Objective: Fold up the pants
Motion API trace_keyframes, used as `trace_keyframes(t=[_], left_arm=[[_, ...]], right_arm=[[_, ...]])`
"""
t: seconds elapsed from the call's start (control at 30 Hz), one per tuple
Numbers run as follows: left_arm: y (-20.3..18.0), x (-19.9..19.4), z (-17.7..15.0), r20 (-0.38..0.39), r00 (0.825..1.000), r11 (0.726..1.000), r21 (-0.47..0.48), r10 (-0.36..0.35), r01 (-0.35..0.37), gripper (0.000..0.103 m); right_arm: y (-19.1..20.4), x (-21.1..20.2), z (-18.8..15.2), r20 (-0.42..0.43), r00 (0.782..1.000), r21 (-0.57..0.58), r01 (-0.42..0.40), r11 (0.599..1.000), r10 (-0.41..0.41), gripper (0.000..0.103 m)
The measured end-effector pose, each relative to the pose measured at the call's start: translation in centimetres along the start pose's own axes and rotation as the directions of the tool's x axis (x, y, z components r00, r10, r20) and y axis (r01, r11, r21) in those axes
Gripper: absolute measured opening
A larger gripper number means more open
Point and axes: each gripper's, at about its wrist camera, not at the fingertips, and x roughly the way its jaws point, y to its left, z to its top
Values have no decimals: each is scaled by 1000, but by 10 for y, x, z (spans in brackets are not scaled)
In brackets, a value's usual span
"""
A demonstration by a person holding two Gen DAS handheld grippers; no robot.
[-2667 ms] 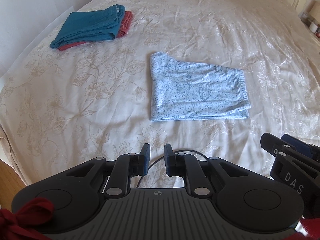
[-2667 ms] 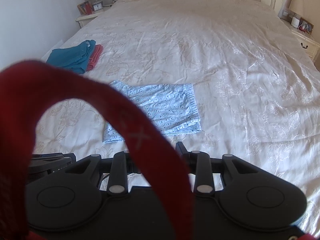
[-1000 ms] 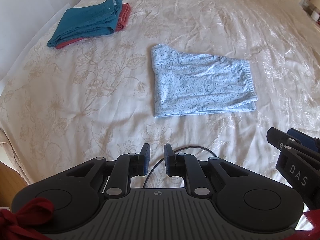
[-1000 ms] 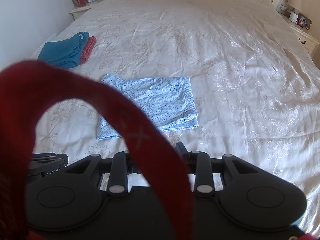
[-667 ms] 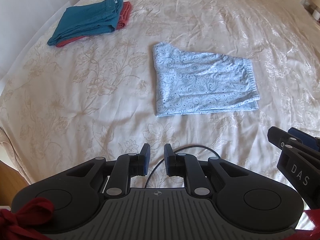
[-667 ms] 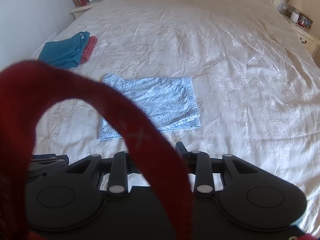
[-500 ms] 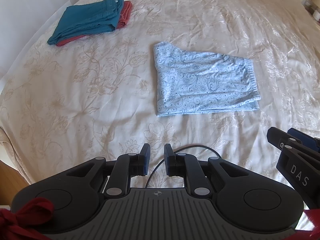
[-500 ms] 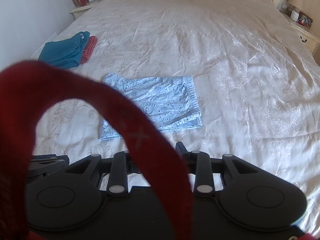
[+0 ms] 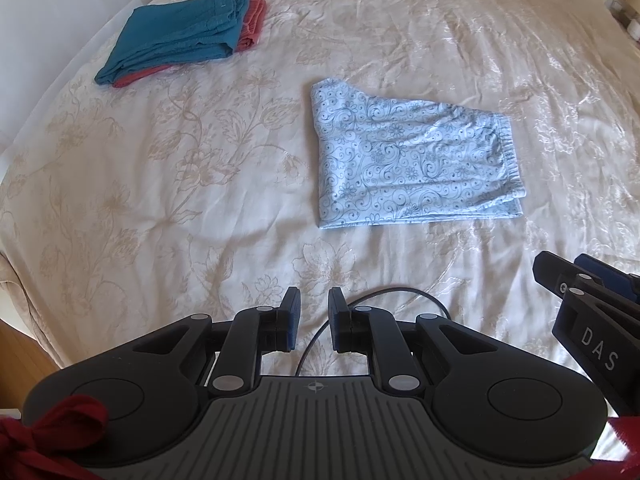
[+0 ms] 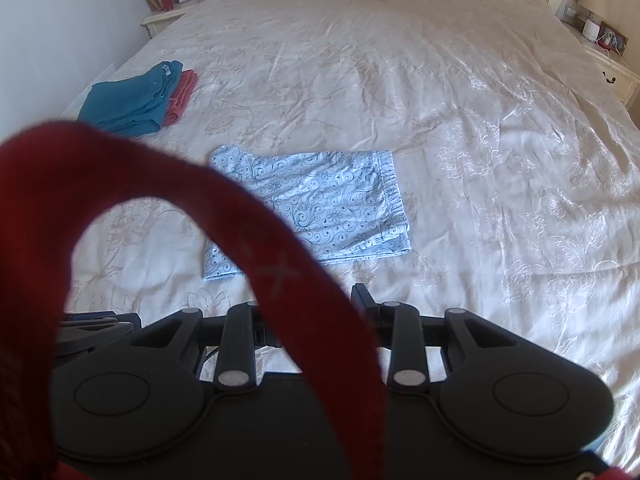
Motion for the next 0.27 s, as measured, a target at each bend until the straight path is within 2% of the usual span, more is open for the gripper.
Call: trace_keyframes(t=[0.27], left_arm=[[1, 1, 1, -2, 1000, 1000, -11, -10, 10, 15]], right_arm=[[2, 1, 0, -4, 1000, 2, 1, 1000, -1, 42]])
